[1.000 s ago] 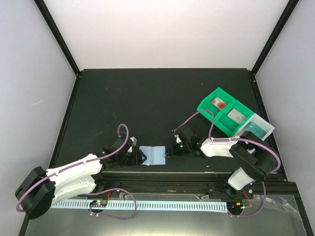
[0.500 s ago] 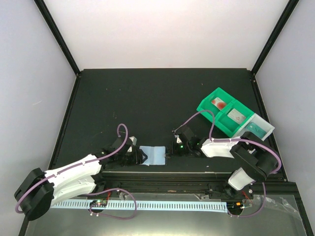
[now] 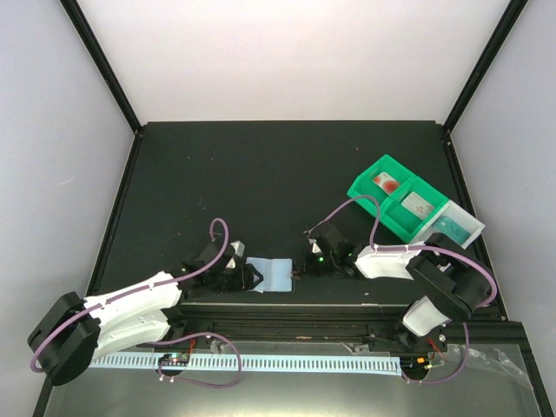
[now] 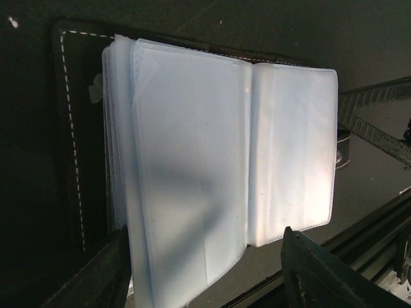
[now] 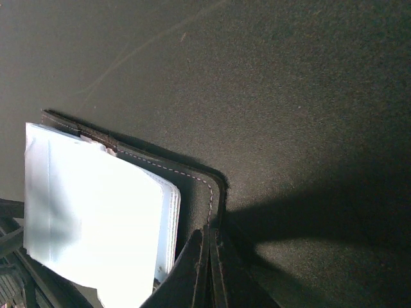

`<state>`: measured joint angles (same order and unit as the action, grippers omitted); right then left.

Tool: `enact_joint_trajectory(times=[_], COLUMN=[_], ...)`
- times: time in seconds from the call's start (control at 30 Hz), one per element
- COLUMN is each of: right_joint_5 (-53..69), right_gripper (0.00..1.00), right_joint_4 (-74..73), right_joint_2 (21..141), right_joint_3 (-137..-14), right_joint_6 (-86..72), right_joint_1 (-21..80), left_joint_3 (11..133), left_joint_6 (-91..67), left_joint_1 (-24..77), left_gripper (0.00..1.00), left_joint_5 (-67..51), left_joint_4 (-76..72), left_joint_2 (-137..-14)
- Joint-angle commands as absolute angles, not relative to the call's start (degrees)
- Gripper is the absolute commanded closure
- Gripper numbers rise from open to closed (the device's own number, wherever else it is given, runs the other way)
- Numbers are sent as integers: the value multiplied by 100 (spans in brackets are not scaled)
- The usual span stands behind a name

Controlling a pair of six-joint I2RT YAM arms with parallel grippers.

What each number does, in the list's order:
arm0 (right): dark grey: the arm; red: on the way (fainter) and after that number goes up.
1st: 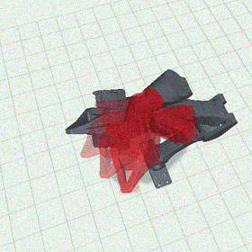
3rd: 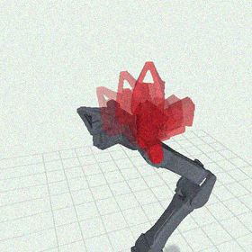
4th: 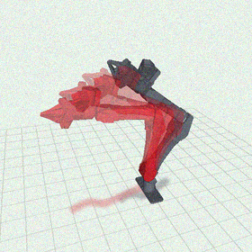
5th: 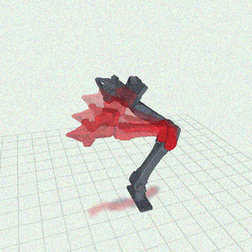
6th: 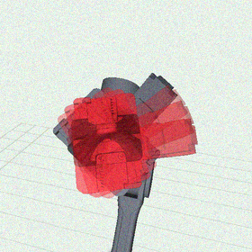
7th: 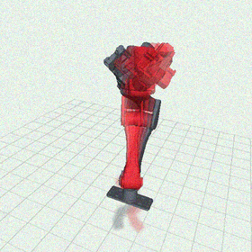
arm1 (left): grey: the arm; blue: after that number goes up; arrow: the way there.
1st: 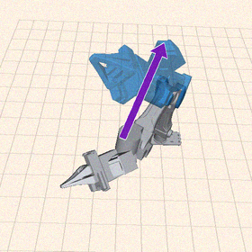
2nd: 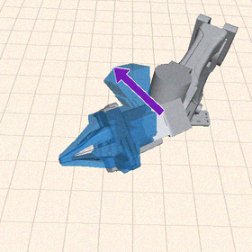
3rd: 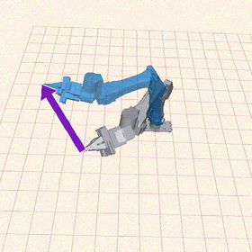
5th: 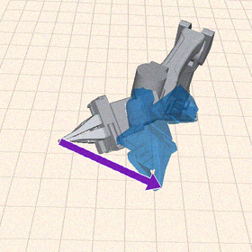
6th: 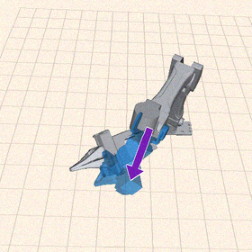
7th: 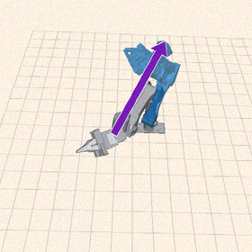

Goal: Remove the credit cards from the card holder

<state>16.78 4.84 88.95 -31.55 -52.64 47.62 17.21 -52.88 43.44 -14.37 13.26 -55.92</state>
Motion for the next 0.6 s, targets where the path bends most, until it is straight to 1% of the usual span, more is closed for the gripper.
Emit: enact_joint_trajectory(times=[0.0,0.2,0.5,0.57], right_joint_5=[1620,1634,1635,1637], right_gripper=[99,99,99,99], right_joint_4=[331,375,398,404], right_joint_2=[8992,9017,8987,8968], right_joint_3=[-3041,-3017,-2959,-2941], right_joint_6=[-5305,-5331,-5354,-5361], right_joint_1=[4832,4837,4838,4842], left_joint_3=[1655,1594,1496,1471], left_joint_6=[-5390,-5479,-5648,-5688], left_joint_1=[4332,4333,4333,4333], left_gripper=[36,44,45,47], left_joint_5=[-1655,-1783,-2043,-2119], left_joint_4=[956,748,249,124], left_joint_2=[-5619,-5648,-5826,-5818])
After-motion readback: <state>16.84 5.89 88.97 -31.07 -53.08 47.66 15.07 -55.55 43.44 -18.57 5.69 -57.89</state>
